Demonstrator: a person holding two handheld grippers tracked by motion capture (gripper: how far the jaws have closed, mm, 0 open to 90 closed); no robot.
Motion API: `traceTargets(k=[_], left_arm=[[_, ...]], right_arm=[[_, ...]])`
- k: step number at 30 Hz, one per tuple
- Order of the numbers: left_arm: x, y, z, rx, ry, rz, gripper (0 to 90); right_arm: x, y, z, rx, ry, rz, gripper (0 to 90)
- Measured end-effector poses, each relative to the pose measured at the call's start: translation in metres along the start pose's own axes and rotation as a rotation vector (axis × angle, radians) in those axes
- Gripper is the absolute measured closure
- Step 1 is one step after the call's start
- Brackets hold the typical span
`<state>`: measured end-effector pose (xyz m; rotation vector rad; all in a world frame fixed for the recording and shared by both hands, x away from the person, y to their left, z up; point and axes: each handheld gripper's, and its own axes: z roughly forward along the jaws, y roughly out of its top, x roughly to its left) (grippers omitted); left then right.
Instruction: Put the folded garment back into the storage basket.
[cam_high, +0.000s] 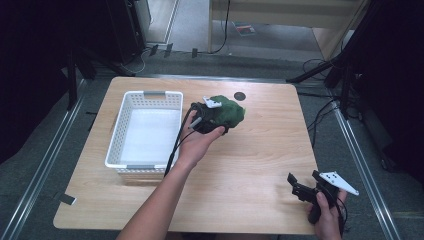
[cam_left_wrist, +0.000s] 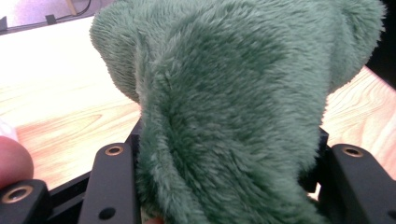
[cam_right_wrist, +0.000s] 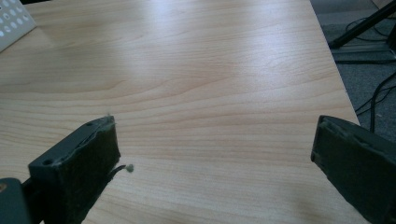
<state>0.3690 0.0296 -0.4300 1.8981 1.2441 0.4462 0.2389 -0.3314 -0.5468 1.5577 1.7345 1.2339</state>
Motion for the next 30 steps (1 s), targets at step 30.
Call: traceTargets(k=[30], left_arm=[[0.096, -0.014, -0.079, -0.067, 0.138, -0.066, 43.4]], right_arm=[[0.0, 0.0, 0.0, 0.002, -0.004, -0.005, 1.2]])
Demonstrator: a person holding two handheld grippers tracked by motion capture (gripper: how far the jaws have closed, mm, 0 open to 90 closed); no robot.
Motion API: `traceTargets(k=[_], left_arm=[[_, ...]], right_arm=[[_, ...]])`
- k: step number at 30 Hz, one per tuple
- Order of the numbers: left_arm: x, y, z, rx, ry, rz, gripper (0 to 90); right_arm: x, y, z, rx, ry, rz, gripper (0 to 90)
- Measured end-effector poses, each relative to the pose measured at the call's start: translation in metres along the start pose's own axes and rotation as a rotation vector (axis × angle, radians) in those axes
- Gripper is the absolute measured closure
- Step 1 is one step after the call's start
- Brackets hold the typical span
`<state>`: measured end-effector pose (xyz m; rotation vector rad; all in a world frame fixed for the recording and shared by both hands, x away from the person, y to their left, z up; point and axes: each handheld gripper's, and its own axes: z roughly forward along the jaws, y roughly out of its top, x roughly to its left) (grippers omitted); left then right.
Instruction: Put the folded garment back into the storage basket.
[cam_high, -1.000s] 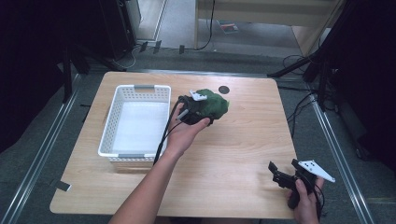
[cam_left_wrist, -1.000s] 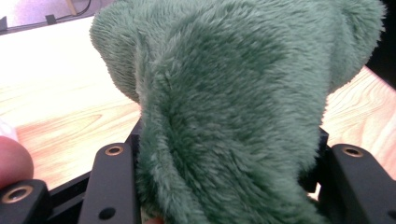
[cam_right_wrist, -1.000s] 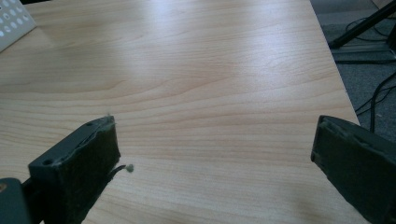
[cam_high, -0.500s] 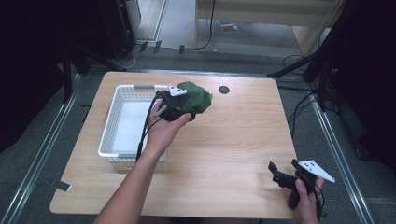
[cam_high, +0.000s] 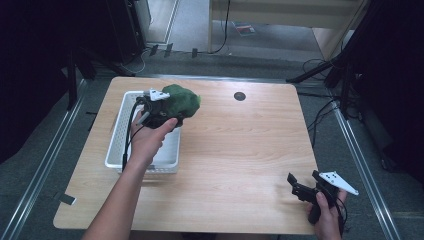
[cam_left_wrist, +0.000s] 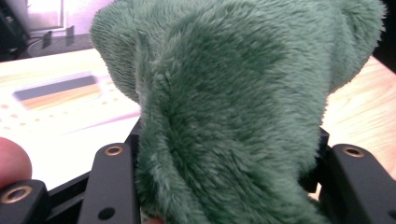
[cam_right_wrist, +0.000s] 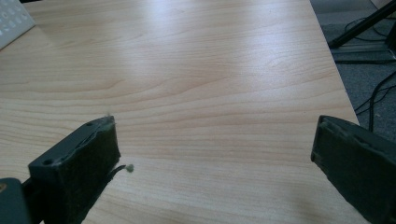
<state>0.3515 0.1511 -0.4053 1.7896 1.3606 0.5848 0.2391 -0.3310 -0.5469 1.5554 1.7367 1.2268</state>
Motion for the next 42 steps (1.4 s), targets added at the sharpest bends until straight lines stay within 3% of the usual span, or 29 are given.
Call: traceTargets(k=[1, 6, 11, 14, 15, 18, 21, 25, 28, 30, 35, 39, 42], left_arm=[[0.008, -0.004, 0.0, 0.001, 0.012, -0.01, 43.3], [0.024, -0.012, 0.001, 0.013, 0.027, -0.01, 43.0], [0.044, -0.025, 0.008, 0.028, 0.071, -0.025, 42.6], [0.053, -0.032, 0.011, 0.03, 0.079, -0.041, 42.5], [0.059, -0.037, 0.014, 0.016, 0.081, -0.066, 42.2], [0.068, -0.043, 0.019, 0.017, 0.094, -0.068, 42.2], [0.072, -0.048, 0.024, 0.033, 0.094, -0.066, 42.1], [0.077, -0.054, 0.034, 0.096, 0.087, -0.046, 41.1], [0.078, -0.055, 0.038, 0.105, 0.093, -0.048, 39.7], [0.079, -0.056, 0.043, 0.139, 0.091, -0.062, 39.0], [0.08, -0.063, 0.056, 0.234, 0.123, -0.031, 35.7], [0.079, -0.065, 0.06, 0.252, 0.117, -0.042, 33.1], [0.078, -0.064, 0.062, 0.258, 0.131, -0.052, 16.7]], right_arm=[[0.0, 0.0, 0.0, 0.0, 0.0, 0.0, 1.2], [0.0, 0.0, 0.0, 0.0, -0.001, -0.001, 1.2], [0.0, 0.0, 0.0, 0.0, -0.001, 0.0, 1.2], [0.0, 0.0, 0.0, 0.0, -0.001, 0.0, 1.2], [0.0, 0.0, 0.0, 0.0, -0.002, 0.001, 1.2], [0.0, 0.0, 0.0, 0.001, -0.002, 0.001, 1.2], [0.0, 0.0, 0.0, 0.0, -0.002, 0.001, 1.2], [0.0, 0.0, 0.0, 0.0, -0.003, 0.001, 1.2], [0.0, 0.0, 0.0, 0.0, -0.002, 0.002, 1.2], [0.0, 0.0, 0.0, 0.0, -0.002, 0.003, 1.2], [0.0, 0.0, 0.0, -0.001, -0.002, 0.007, 1.2], [-0.001, 0.0, 0.0, -0.001, -0.002, 0.007, 1.2], [-0.001, 0.0, 0.0, -0.002, -0.001, 0.008, 1.2]])
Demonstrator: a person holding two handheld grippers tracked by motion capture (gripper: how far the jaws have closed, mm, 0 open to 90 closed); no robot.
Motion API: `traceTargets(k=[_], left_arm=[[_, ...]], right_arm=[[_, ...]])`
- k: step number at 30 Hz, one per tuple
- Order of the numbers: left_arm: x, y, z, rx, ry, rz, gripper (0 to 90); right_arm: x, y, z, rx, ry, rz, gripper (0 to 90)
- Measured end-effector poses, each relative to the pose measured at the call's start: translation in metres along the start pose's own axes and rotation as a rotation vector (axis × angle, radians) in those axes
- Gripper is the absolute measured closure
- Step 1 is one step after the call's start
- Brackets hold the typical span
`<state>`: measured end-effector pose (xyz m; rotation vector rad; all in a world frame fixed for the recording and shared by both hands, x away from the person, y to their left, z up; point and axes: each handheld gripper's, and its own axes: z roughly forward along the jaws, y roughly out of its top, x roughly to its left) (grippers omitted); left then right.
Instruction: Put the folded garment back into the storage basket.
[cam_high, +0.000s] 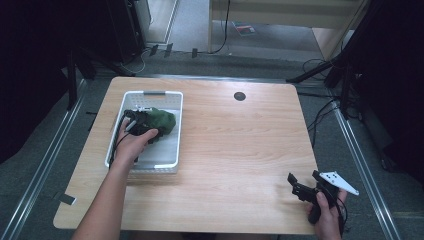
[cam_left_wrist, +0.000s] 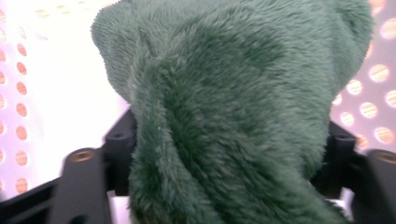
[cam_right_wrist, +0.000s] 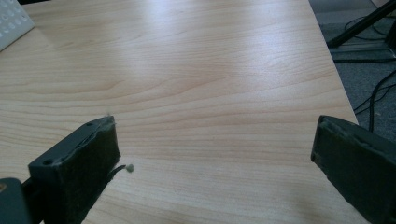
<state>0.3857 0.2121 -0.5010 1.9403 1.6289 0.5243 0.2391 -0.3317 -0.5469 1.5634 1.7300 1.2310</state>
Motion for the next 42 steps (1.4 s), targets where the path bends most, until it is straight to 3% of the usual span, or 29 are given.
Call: traceTargets(k=[3, 5, 7, 11, 19, 26, 35, 42], left_arm=[[-0.001, 0.001, -0.003, 0.011, 0.021, -0.005, 10.7], [0.0, 0.0, -0.006, 0.025, 0.005, 0.028, 0.1], [0.001, 0.001, -0.01, 0.019, -0.018, 0.005, 0.0], [0.005, 0.002, -0.025, -0.049, -0.054, -0.025, 0.0], [0.004, -0.003, -0.061, -0.167, -0.095, -0.003, 0.0], [0.008, -0.021, -0.088, -0.242, -0.104, 0.015, 0.0], [0.014, -0.051, -0.118, -0.328, -0.138, 0.008, 0.0], [0.023, -0.076, -0.138, -0.398, -0.125, -0.014, 0.0]], right_arm=[[0.0, 0.0, 0.0, 0.0, 0.0, 0.0, 1.2], [0.0, 0.0, 0.0, 0.0, 0.0, 0.0, 1.2], [0.0, 0.0, 0.0, 0.0, -0.001, -0.002, 1.2], [0.0, 0.0, 0.0, 0.0, -0.001, 0.0, 1.2], [0.0, 0.0, 0.0, 0.0, -0.001, 0.0, 1.2], [0.0, 0.0, 0.0, 0.0, -0.002, -0.001, 1.2], [0.001, 0.0, 0.0, 0.001, -0.005, -0.003, 1.2], [0.001, 0.0, 0.0, 0.0, -0.007, -0.002, 1.2]])
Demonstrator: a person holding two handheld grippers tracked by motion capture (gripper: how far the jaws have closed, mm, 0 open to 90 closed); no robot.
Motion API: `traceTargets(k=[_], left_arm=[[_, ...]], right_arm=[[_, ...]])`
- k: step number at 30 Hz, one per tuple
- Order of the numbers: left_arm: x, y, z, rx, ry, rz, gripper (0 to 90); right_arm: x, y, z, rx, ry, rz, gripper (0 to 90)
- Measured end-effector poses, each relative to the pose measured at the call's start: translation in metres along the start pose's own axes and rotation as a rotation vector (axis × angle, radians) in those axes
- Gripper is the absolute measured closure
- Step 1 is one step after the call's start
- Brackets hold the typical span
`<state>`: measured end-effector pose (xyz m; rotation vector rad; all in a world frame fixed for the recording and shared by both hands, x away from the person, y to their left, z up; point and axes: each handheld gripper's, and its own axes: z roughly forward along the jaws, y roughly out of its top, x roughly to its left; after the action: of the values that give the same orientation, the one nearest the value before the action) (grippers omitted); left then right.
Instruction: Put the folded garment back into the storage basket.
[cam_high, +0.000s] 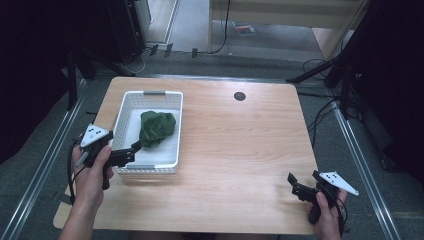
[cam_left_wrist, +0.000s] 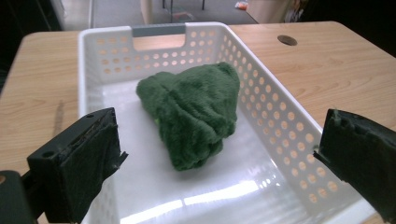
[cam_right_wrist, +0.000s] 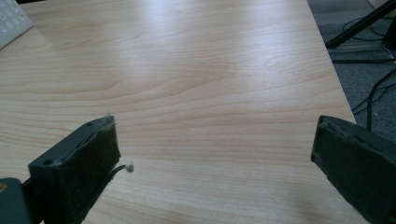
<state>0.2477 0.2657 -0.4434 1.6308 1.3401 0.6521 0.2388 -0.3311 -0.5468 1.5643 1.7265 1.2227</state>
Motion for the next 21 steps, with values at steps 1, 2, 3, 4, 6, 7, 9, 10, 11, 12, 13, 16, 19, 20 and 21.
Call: traceTargets(k=[1, 2, 3, 4, 6, 7, 9, 10, 11, 12, 13, 16, 19, 20, 21], left_arm=[[0.002, -0.003, -0.005, -0.016, 0.008, -0.002, 0.0], [0.003, -0.006, -0.008, -0.026, 0.016, -0.006, 0.0], [0.007, -0.011, -0.013, -0.039, 0.028, -0.016, 0.0], [0.007, -0.011, -0.013, -0.039, 0.028, -0.016, 0.0], [0.013, -0.019, -0.02, -0.057, 0.041, -0.034, 0.0], [0.015, -0.021, -0.022, -0.062, 0.045, -0.038, 0.0], [0.02, -0.028, -0.027, -0.076, 0.054, -0.048, 0.0], [0.021, -0.031, -0.029, -0.08, 0.055, -0.048, 0.0], [0.024, -0.035, -0.032, -0.09, 0.052, -0.046, 0.0], [0.025, -0.038, -0.033, -0.093, 0.054, -0.043, 0.0], [0.028, -0.044, -0.036, -0.099, 0.056, -0.04, 0.0], [0.033, -0.052, -0.041, -0.115, 0.064, -0.048, 0.0], [0.04, -0.064, -0.046, -0.126, 0.073, -0.062, 0.0], [0.041, -0.068, -0.047, -0.125, 0.076, -0.065, 0.0], [0.043, -0.073, -0.047, -0.127, 0.079, -0.07, 0.0]], right_arm=[[0.0, 0.0, 0.0, 0.0, 0.0, 0.0, 1.2], [0.0, 0.0, 0.0, 0.0, 0.0, -0.001, 1.2], [0.0, 0.0, 0.0, -0.002, -0.001, -0.001, 1.2], [0.0, 0.0, 0.0, -0.002, -0.001, -0.001, 1.2], [0.0, 0.0, 0.0, -0.002, -0.001, 0.0, 1.2], [0.0, 0.0, 0.0, -0.003, -0.002, 0.001, 1.2], [0.0, 0.0, 0.0, -0.002, -0.001, 0.001, 1.2], [0.0, 0.0, 0.0, -0.002, -0.001, 0.002, 1.2], [0.0, 0.0, 0.0, -0.002, -0.002, 0.001, 1.2], [0.0, 0.0, 0.0, -0.002, -0.001, 0.002, 1.2], [0.0, 0.0, 0.0, -0.002, -0.002, 0.002, 1.2], [0.0, 0.0, 0.0, -0.002, -0.002, 0.002, 1.2], [0.0, 0.0, 0.0, -0.003, -0.004, 0.001, 1.2], [0.0, 0.0, 0.0, -0.002, -0.005, 0.001, 1.2], [0.0, 0.0, 0.0, -0.002, -0.005, 0.001, 1.2]])
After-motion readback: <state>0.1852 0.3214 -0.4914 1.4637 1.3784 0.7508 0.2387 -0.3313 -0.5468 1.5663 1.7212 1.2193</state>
